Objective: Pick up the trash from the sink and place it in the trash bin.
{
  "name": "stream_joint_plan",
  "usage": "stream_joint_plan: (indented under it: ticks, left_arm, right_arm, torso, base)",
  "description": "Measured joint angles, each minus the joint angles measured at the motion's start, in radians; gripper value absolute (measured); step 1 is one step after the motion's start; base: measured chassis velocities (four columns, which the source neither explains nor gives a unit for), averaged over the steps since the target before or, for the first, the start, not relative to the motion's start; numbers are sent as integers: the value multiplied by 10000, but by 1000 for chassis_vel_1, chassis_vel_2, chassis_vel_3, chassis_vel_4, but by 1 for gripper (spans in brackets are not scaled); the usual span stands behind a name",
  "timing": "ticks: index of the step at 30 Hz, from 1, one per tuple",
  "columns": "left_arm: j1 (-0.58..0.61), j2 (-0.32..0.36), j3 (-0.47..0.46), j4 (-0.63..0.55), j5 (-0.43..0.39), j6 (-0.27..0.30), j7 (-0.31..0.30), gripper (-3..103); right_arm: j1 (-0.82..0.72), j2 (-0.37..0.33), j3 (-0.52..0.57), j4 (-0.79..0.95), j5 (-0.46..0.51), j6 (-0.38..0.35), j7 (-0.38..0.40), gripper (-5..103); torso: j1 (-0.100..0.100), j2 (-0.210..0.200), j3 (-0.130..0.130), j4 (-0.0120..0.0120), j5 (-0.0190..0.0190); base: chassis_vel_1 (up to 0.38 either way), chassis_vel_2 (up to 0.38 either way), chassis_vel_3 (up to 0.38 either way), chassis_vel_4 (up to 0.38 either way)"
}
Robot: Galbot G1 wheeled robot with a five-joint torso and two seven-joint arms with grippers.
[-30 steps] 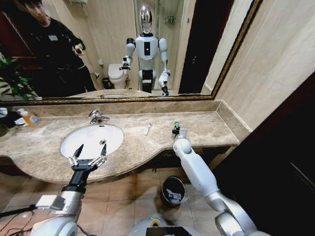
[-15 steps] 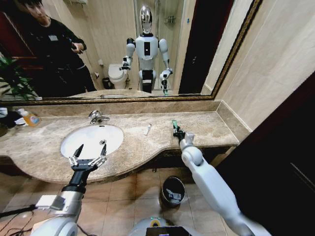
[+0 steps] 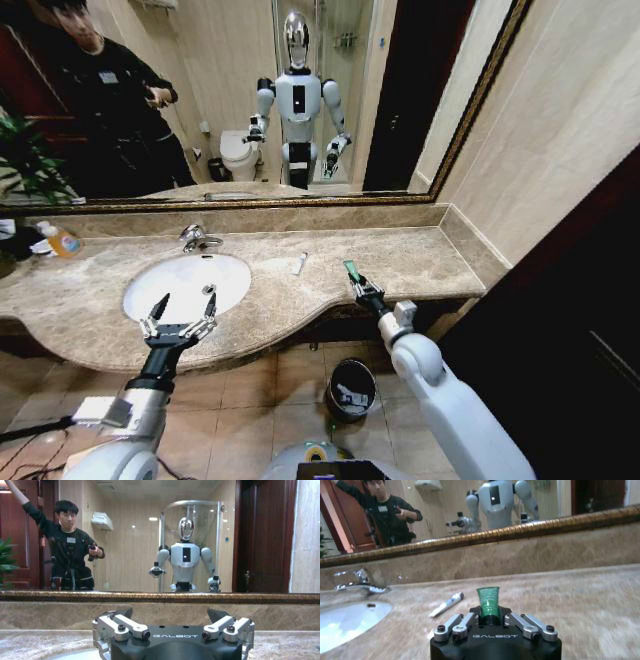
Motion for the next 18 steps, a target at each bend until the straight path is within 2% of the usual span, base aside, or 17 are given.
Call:
stream_joint_plan:
  ticks: [4,9,12,13,15,18]
  left_arm:
    - [0,0,0,0,0,0,0,100]
    - [0,-1,0,0,0,0,0,100]
    - [0,0,0,0,0,0,0,100]
    - [0,0,0,0,0,0,0,100]
    - [0,0,0,0,0,0,0,100]
    - [0,0,0,0,0,0,0,100]
  right_arm:
    - [-780,6,173,163,-170,217,-26,21]
    - [-1441,208,312,-297,-459,840,-394,21]
    - [-1821,430,344,-931,-645,1477,-937,21]
    - [-1821,430,344,-931,-645,1477,-937,21]
    - [-2013,543,351,-1413,-933,2057,-1379,21]
    - [-2102,619,351,-1808,-1134,2299,-1692,21]
  torso:
    - [0,0,0,0,0]
    - [1,0,1,0,0]
    - [1,0,1,0,0]
    - [1,0,1,0,0]
    - [0,0,1,0,0]
    - [1,0,1,1,0]
  base:
    - [0,0,0,0]
    - [0,0,0,0]
    - [0,0,0,0]
    - [0,0,0,0]
    - [0,0,0,0]
    - [0,0,0,0]
